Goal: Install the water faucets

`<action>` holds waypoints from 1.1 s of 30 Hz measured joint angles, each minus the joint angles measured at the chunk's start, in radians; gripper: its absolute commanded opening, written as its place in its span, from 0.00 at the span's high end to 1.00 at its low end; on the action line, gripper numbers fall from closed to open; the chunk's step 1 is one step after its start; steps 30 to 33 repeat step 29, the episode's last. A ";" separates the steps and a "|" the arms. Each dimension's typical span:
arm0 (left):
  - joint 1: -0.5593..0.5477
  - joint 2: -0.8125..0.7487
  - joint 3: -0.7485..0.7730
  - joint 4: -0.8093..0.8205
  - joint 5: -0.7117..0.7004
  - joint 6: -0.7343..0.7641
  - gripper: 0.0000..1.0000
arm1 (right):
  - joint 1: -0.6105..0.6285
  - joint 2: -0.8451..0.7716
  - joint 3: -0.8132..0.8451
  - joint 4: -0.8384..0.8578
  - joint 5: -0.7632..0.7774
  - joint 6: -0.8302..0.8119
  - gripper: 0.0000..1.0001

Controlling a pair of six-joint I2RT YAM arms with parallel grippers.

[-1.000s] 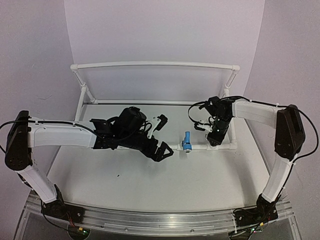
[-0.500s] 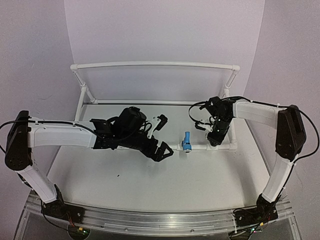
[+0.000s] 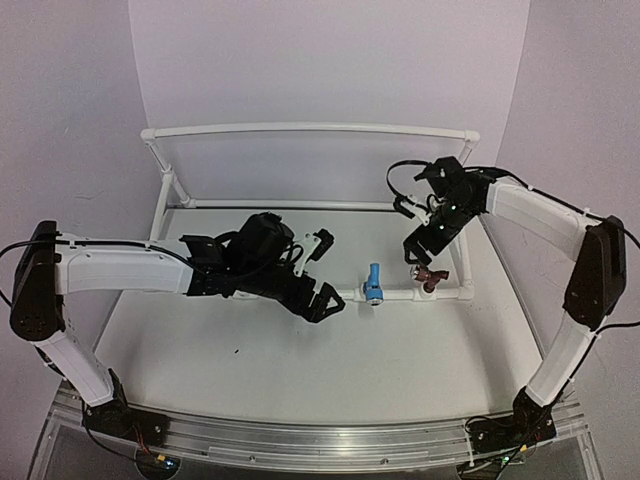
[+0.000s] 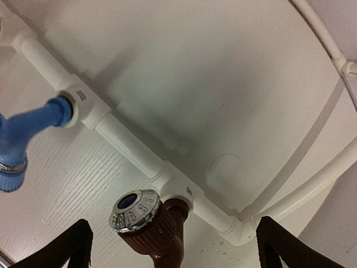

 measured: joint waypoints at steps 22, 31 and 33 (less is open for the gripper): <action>0.358 -0.203 0.119 -0.357 -0.177 -0.241 0.00 | -0.052 -0.414 -0.232 0.209 -0.379 0.130 0.02; 0.357 -0.232 -0.017 -0.409 -0.203 -0.300 0.00 | -0.090 -0.441 -0.382 0.275 -0.464 0.191 0.02; 0.357 -0.232 -0.017 -0.409 -0.203 -0.300 0.00 | -0.090 -0.441 -0.382 0.275 -0.464 0.191 0.02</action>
